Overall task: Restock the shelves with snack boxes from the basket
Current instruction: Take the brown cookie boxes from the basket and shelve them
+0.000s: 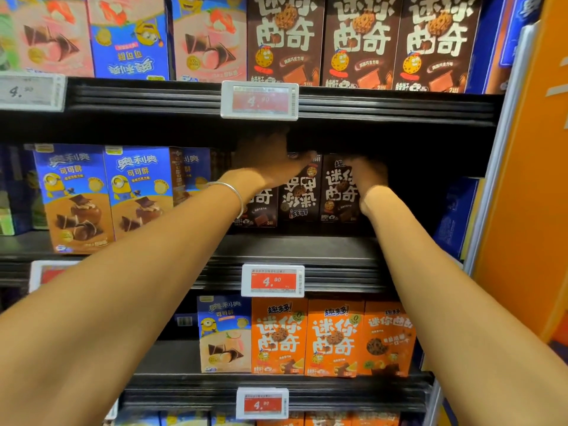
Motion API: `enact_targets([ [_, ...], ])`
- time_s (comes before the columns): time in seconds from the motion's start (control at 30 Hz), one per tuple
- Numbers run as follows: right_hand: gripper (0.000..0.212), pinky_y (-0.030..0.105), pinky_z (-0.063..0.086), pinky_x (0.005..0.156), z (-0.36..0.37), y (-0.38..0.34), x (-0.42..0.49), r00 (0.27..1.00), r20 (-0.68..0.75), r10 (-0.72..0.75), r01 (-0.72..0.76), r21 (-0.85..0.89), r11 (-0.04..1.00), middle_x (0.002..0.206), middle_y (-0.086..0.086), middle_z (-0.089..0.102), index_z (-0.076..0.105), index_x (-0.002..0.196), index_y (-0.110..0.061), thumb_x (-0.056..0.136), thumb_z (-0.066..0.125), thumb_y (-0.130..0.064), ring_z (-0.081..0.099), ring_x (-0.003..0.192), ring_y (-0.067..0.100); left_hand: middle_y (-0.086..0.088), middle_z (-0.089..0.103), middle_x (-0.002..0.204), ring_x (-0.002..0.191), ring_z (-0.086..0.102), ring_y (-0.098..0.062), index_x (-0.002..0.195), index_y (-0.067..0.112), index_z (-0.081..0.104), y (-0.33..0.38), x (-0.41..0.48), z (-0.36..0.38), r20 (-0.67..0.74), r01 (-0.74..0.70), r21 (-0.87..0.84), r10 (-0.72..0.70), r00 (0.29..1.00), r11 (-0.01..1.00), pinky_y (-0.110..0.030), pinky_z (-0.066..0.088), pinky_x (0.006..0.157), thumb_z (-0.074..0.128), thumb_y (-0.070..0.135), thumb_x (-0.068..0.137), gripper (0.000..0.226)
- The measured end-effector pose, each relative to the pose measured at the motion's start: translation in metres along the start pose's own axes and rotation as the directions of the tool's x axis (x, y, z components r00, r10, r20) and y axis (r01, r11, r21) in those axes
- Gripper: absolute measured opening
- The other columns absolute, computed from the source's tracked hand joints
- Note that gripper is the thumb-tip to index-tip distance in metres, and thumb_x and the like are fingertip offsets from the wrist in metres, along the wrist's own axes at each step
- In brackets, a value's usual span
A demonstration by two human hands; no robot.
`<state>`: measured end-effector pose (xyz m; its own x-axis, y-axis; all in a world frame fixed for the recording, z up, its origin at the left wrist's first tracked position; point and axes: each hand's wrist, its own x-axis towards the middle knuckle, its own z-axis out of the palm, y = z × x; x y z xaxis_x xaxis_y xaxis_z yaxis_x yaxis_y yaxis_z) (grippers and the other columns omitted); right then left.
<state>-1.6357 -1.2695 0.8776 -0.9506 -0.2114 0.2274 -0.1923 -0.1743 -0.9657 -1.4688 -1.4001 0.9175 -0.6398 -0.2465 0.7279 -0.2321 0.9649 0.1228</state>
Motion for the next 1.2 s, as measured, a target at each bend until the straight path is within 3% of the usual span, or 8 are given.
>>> enact_targets([
  [0.13,0.048,0.045,0.054,0.099,0.003,-0.017,-0.041,0.995,0.028,0.091,-0.092,0.016,0.996,0.118,0.005,0.067,0.060,0.129,-0.019,0.093,0.059,-0.051,0.064,0.106,0.029,-0.006,0.063,0.135,0.122,0.059,-0.031,0.123,0.024,0.057,0.019,-0.036,-0.001,0.165,0.221,-0.209,-0.189,0.968,0.953,-0.035,0.044,0.099,0.046,0.078,0.078,0.071],
  [0.33,0.080,0.047,0.054,0.097,-0.020,-0.022,-0.135,0.983,0.132,-0.129,0.126,0.034,0.991,0.135,0.003,0.060,0.049,0.140,-0.019,0.071,0.065,-0.055,0.061,0.118,0.022,0.020,0.057,0.123,0.114,0.055,0.010,0.138,0.026,0.054,0.030,-0.130,-0.036,-0.104,0.095,-0.606,-0.197,0.975,0.790,-0.004,0.042,0.086,0.064,0.058,0.098,0.052],
  [0.47,0.055,0.039,0.048,0.102,-0.034,-0.011,-0.201,0.928,0.258,-0.268,0.221,0.197,0.955,0.129,-0.009,0.066,0.060,0.124,-0.030,0.074,0.068,-0.054,0.064,0.118,0.009,0.000,0.068,0.138,0.130,0.063,-0.008,0.139,0.022,0.057,0.020,-0.218,-0.058,-0.130,0.048,-0.863,-0.314,0.941,0.502,-0.028,0.051,0.110,0.063,0.048,0.093,0.053],
  [0.63,0.038,0.035,0.052,0.097,-0.027,0.046,-0.279,0.840,0.468,-0.274,0.105,0.354,0.929,0.125,0.005,0.071,0.057,0.127,-0.017,0.091,0.056,-0.029,0.068,0.116,0.023,-0.009,0.069,0.138,0.128,0.067,-0.030,0.140,0.022,0.057,-0.017,-0.366,-0.060,-0.001,0.233,-0.899,-0.534,0.845,0.371,-0.035,0.058,0.094,0.065,0.058,0.096,0.057],
  [0.8,0.041,0.036,0.056,0.089,0.006,0.131,-0.358,0.752,0.658,-0.027,-0.218,0.287,0.933,0.107,0.007,0.075,0.062,0.113,-0.019,0.079,0.072,-0.039,0.071,0.103,0.030,-0.009,0.075,0.130,0.114,0.074,-0.024,0.132,0.020,0.065,-0.059,-0.530,-0.051,0.249,0.635,-0.757,-0.831,0.497,0.153,-0.028,0.059,0.083,0.061,0.049,0.097,0.046],
  [0.93,0.016,0.044,0.051,0.092,0.040,0.240,-0.433,0.493,0.742,0.455,-0.485,-0.200,0.851,0.102,0.004,0.076,0.066,0.106,-0.019,0.091,0.064,-0.023,0.072,0.095,0.024,-0.006,0.080,0.115,0.097,0.078,-0.018,0.118,0.017,0.069,-0.099,-0.643,-0.037,0.370,0.803,-0.593,-0.906,0.206,-0.060,-0.037,0.055,0.085,0.064,0.041,0.101,0.030],
  [1.1,0.009,0.034,0.049,0.083,0.055,0.354,-0.543,0.335,0.449,0.828,-0.678,-0.496,0.543,0.115,0.011,0.073,0.066,0.103,-0.020,0.098,0.058,-0.021,0.070,0.104,0.027,-0.019,0.076,0.113,0.086,0.072,-0.023,0.112,0.011,0.072,-0.154,-0.749,-0.018,0.543,0.847,-0.378,-0.831,-0.125,-0.374,-0.031,0.056,0.073,0.055,0.029,0.109,0.026],
  [1.2,0.015,0.028,0.042,0.070,0.070,0.410,-0.600,0.199,0.247,0.948,-0.775,-0.553,0.306,0.093,0.004,0.073,0.062,0.102,-0.018,0.103,0.048,-0.023,0.069,0.080,0.017,-0.010,0.074,0.105,0.079,0.069,-0.016,0.117,0.015,0.070,-0.189,-0.808,-0.004,0.650,0.840,-0.196,-0.708,-0.274,-0.506,-0.029,0.053,0.069,0.050,0.039,0.110,0.032],
])
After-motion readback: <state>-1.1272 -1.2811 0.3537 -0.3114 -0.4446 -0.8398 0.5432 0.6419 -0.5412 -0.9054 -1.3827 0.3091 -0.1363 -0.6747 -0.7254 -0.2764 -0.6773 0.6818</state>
